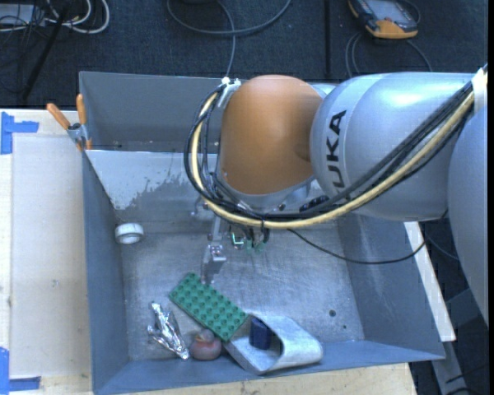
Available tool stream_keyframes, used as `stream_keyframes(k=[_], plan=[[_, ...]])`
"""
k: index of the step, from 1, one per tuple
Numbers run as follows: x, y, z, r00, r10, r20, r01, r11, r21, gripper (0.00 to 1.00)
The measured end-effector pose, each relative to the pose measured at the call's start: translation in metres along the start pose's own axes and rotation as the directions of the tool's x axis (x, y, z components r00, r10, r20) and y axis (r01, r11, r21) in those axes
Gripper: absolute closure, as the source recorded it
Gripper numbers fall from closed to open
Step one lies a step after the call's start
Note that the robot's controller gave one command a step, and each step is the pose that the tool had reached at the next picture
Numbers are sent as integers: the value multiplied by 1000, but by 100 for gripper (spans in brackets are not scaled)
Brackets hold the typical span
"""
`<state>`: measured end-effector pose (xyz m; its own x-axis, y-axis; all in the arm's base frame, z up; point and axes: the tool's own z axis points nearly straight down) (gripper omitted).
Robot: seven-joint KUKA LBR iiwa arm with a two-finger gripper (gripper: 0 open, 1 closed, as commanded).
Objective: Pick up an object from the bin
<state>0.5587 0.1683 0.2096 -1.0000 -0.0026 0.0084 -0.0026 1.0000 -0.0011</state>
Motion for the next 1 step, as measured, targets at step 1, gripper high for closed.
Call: stream_keyframes(k=[1], plan=[[55, -16, 125, 994, -99, 39, 100, 995, -7, 0]])
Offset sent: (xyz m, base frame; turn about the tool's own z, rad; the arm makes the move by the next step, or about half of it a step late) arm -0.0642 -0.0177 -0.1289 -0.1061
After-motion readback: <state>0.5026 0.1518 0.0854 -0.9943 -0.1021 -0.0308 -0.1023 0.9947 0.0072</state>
